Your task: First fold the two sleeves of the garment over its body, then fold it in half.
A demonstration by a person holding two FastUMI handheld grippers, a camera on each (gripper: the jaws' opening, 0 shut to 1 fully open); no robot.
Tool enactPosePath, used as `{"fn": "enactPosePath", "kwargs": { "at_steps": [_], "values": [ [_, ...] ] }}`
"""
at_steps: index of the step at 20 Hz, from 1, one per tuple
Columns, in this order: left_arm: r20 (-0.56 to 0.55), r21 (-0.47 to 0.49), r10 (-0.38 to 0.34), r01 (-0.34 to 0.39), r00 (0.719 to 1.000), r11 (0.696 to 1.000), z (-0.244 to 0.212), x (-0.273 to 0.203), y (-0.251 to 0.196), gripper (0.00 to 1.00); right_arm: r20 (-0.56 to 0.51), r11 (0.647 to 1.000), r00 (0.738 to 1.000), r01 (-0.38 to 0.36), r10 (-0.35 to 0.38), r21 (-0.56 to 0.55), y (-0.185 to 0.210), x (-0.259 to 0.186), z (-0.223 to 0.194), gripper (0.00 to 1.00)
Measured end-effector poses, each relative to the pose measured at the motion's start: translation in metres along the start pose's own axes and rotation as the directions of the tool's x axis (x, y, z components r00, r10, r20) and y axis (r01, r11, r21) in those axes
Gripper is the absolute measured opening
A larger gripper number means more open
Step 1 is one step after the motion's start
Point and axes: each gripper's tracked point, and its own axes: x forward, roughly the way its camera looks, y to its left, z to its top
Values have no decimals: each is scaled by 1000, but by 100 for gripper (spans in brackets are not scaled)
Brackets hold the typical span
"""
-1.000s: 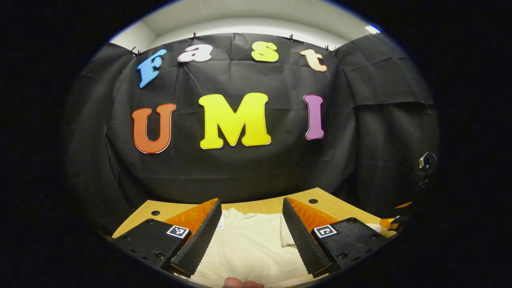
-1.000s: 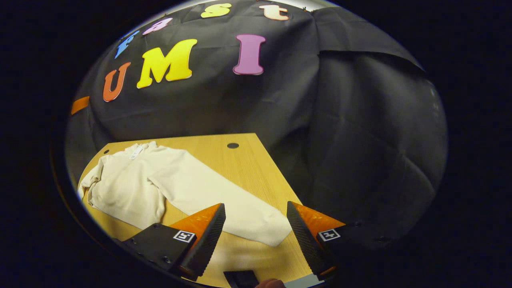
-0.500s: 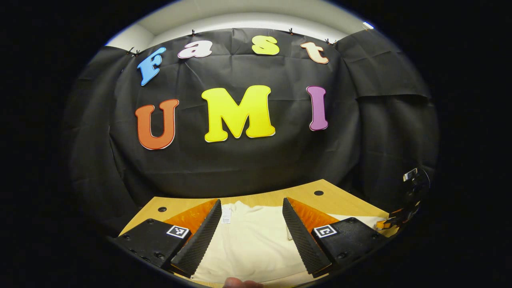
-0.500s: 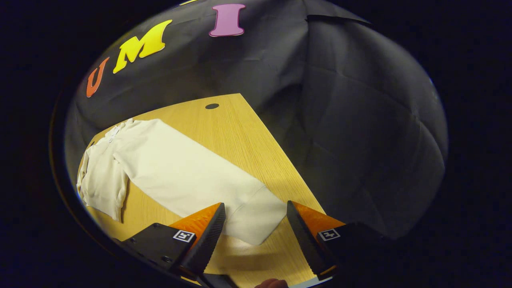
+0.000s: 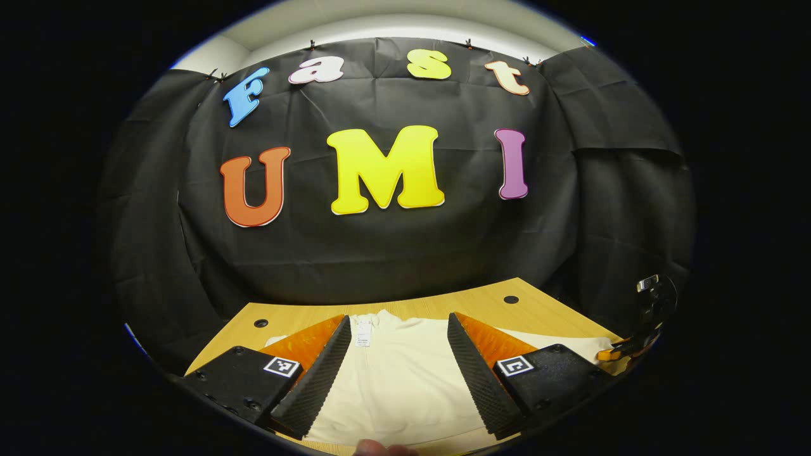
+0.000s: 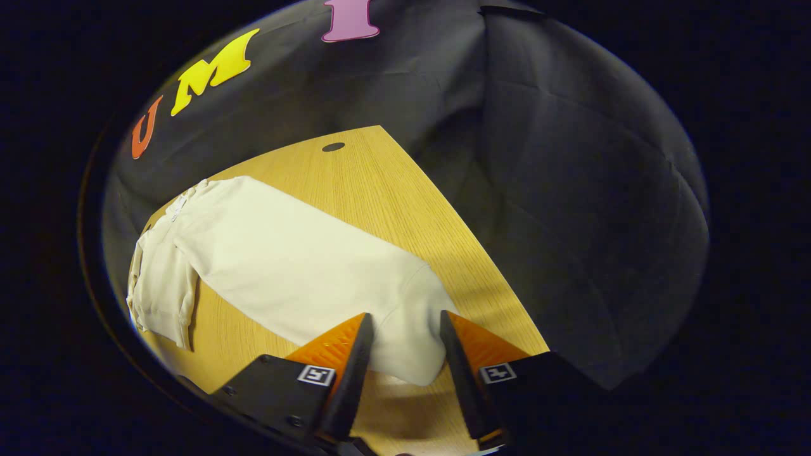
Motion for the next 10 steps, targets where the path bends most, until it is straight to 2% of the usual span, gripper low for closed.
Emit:
{"fn": "enactPosePath", "kwargs": {
  "at_steps": [3, 4, 5, 6, 7, 10],
  "values": [
    [2, -1, 10, -10, 1000, 1000, 1, 0, 6, 97, -18, 1000, 1000, -3, 3, 3, 4, 1, -1, 20],
    [4, -1, 13, -13, 1000, 1000, 2, -3, 8, 96, -26, 1000, 1000, 9, -8, 16, 5, 8, -5, 20],
    [5, -3, 15, -15, 1000, 1000, 3, -3, 10, 96, -37, 999, 999, 14, -13, 32, 4, 1, 0, 7],
    [9, -6, 17, -17, 1000, 1000, 3, -3, 13, 97, -37, 999, 999, 12, -10, 53, 3, 7, 10, 7],
    [10, -8, 24, -24, 1000, 1000, 3, -4, 17, 97, -48, 996, 999, 14, -10, 85, 4, 0, 3, 1],
    [13, -15, 51, -51, 999, 999, 2, -7, 32, 97, -28, 992, 1000, 8, -5, 124, 7, -13, 15, 1]
  ]
}}
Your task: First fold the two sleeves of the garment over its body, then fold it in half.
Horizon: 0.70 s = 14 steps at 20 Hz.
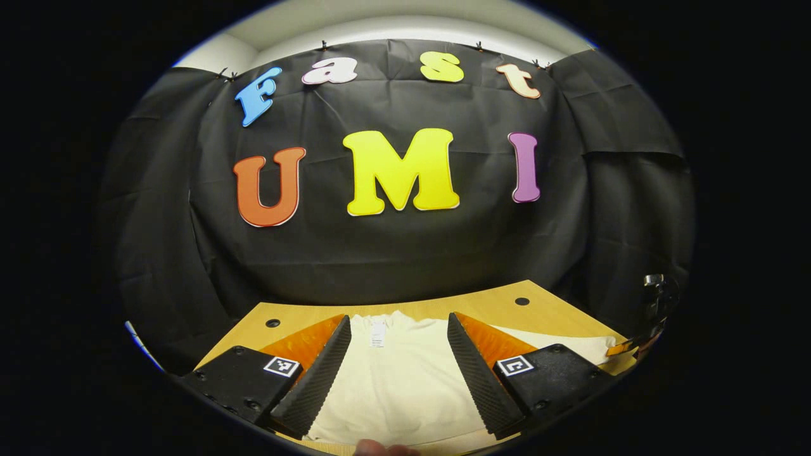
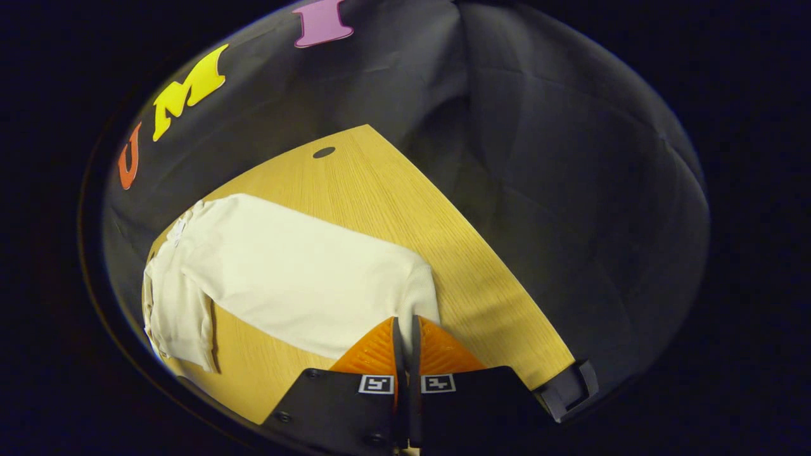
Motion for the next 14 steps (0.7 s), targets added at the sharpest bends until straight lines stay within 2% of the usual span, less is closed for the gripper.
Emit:
{"fn": "enactPosePath", "kwargs": {
  "at_steps": [4, 7, 9, 10, 11, 14],
  "values": [
    [8, -5, 31, -31, 999, 1000, -2, -4, 21, 97, 62, 999, 998, -33, 34, -12, 21, -28, 31, 1],
    [11, -23, 49, -49, 999, 999, -7, -9, 34, 97, 129, 996, 988, -76, 83, -55, 47, -56, 71, 1],
    [5, -47, 55, -54, 998, 997, -12, -11, 43, 96, 171, 991, 978, -109, 120, -76, 72, -74, 99, 1],
    [3, -60, 61, -60, 998, 996, -15, -12, 47, 100, 190, 988, 971, -128, 142, -81, 87, -82, 113, 0],
    [-3, -73, 67, -67, 998, 995, -19, -14, 53, 97, 209, 985, 964, -146, 162, -92, 102, -91, 128, 0],
    [-17, -94, 87, -89, 996, 992, -29, -20, 70, 97, 259, 966, 936, -201, 238, -162, 157, -115, 167, 1]
  ]
}}
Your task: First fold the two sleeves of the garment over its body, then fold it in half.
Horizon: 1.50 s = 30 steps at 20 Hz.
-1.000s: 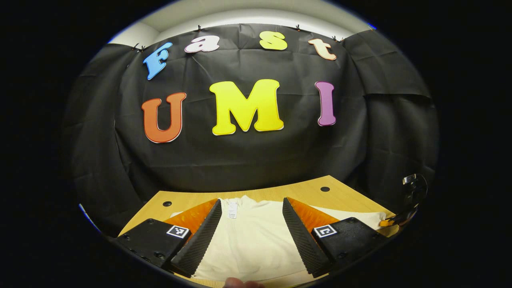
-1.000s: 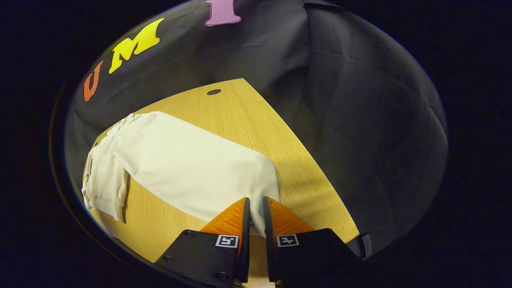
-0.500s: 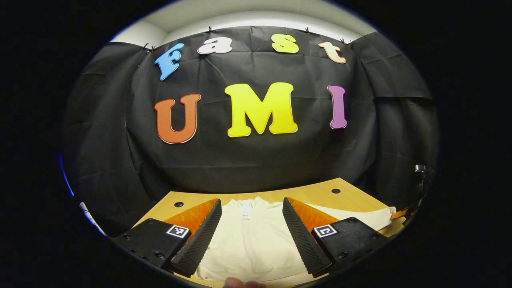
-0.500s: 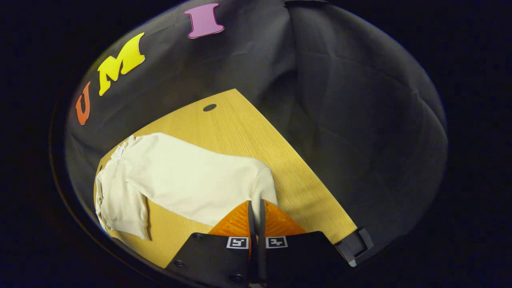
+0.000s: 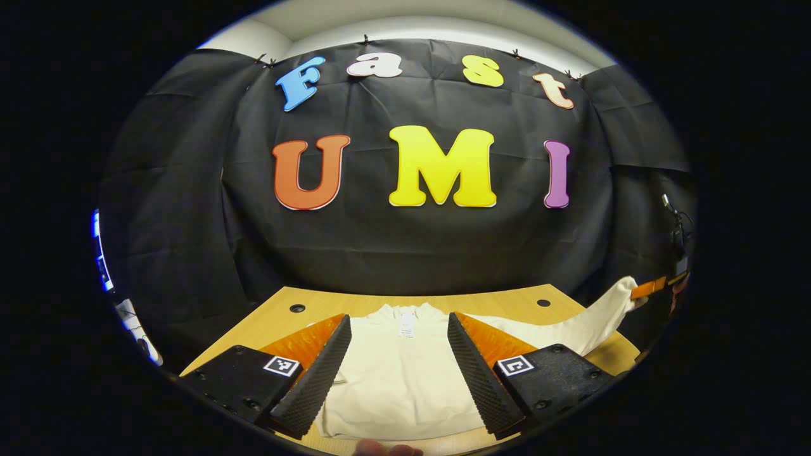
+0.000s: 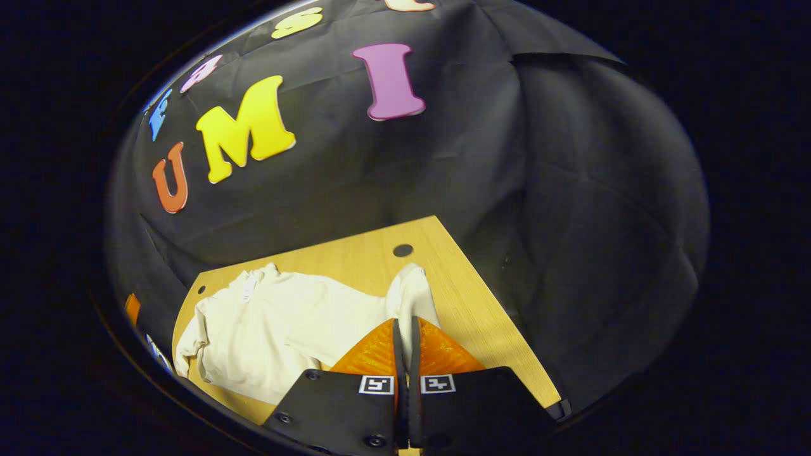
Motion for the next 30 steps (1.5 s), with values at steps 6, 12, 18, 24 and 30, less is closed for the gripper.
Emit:
{"fn": "enactPosePath", "kwargs": {
  "at_steps": [6, 12, 18, 24, 30],
  "values": [
    [0, -25, 53, -53, 999, 998, -1, -18, 44, 97, 71, 981, 986, -143, 153, -131, 122, 10, 66, 0],
    [-4, -34, 145, -145, 989, 989, -1, -38, 101, 98, 42, 942, 963, -251, 267, -222, 240, 42, 61, 1],
    [-18, -42, 243, -244, 970, 969, -7, -55, 152, 97, -28, 888, 940, -332, 341, -318, 334, 69, 33, 1],
    [-21, -36, 312, -312, 950, 949, -13, -70, 186, 97, -128, 827, 903, -427, 409, -365, 424, 91, -12, 1],
    [-47, -50, 364, -366, 930, 929, -25, -83, 215, 97, -209, 782, 880, -474, 425, -404, 492, 126, -66, 1]
  ]
}}
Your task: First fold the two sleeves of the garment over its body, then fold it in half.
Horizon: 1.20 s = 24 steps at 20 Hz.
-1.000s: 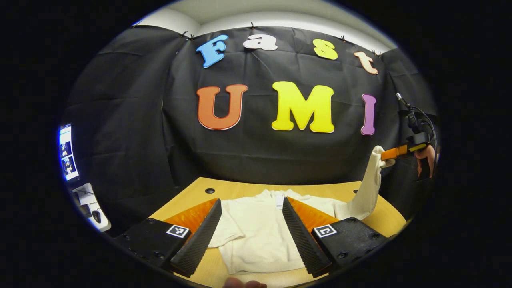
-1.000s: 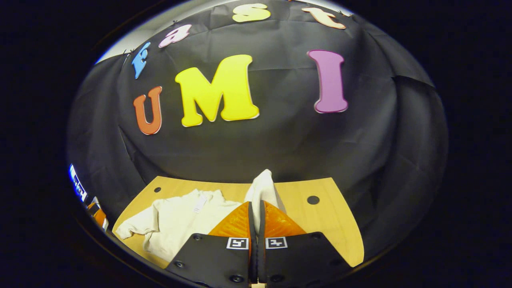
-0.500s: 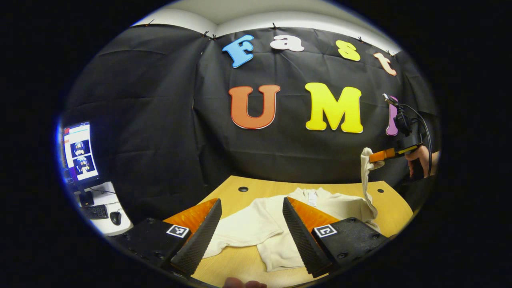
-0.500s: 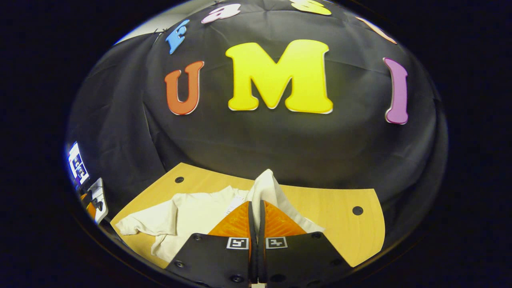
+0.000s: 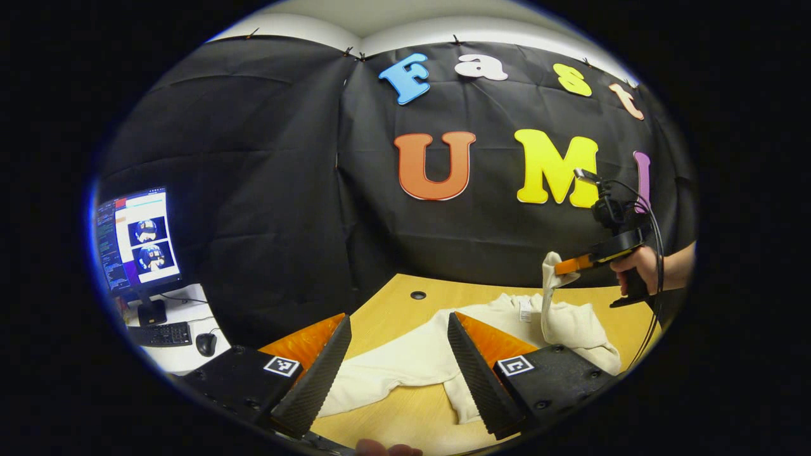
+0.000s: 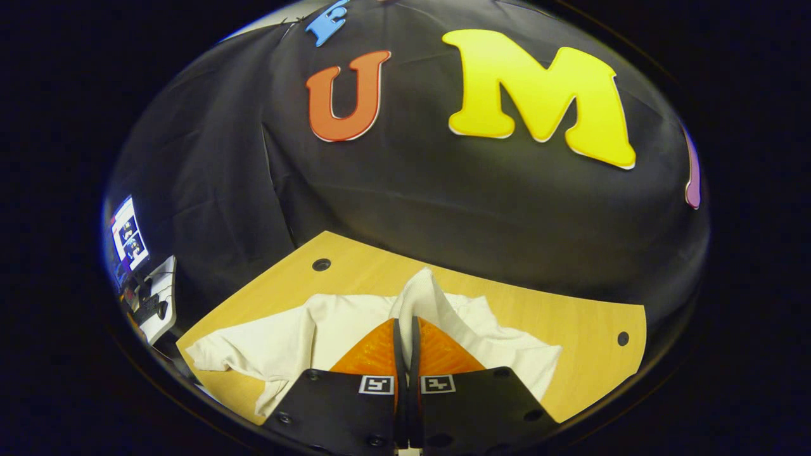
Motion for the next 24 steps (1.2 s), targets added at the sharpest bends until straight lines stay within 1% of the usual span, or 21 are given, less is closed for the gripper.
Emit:
{"fn": "enactPosePath", "kwargs": {
  "at_steps": [3, 5, 9, 12, 13, 14, 15, 16, 18, 21, 22, 23, 24],
  "values": [
    [-7, 0, 15, -15, 1000, 1000, -4, 2, 9, 97, -21, 1000, 1000, -2, 1, -28, 23, 44, -17, 1],
    [-30, -9, 20, -21, 999, 1000, -15, 1, 19, 97, -60, 1000, 998, 4, -6, -26, 34, 72, -35, 1],
    [-69, -10, 35, -36, 997, 999, -27, 0, 31, 97, -107, 998, 994, -5, -2, -62, 64, 115, -64, 1],
    [-89, -4, 27, -28, 996, 1000, -32, 1, 31, 97, -123, 997, 992, 3, -13, -76, 77, 134, -74, 4],
    [-96, -5, 27, -28, 995, 1000, -34, 2, 31, 97, -130, 997, 991, 0, -9, -74, 81, 136, -78, 6],
    [-103, -7, 27, -27, 994, 1000, -36, 2, 31, 97, -134, 997, 991, -4, -6, -71, 83, 138, -80, 7],
    [-105, -9, 27, -29, 994, 1000, -36, 2, 31, 97, -133, 998, 991, -16, 7, -63, 89, 137, -79, 10],
    [-104, -10, 29, -30, 994, 1000, -38, 3, 32, 97, -122, 997, 992, -43, 36, -62, 96, 135, -76, 12],
    [-108, -12, 26, -27, 994, 1000, -39, 4, 31, 97, -87, 994, 994, -66, 59, -85, 103, 131, -66, 15],
    [-100, -14, 23, -24, 995, 1000, -39, 8, 31, 97, -49, 992, 996, -82, 77, -92, 108, 113, -53, 48],
    [-94, -14, 22, -24, 995, 1000, -38, 10, 31, 97, -32, 993, 997, -79, 76, -87, 106, 107, -47, 52],
    [-89, -14, 22, -23, 996, 1000, -37, 11, 30, 97, -11, 993, 997, -83, 82, -82, 105, 98, -42, 60],
    [-84, -14, 21, -22, 996, 1000, -36, 12, 29, 97, 9, 994, 996, -84, 85, -76, 105, 88, -35, 71]
  ]
}}
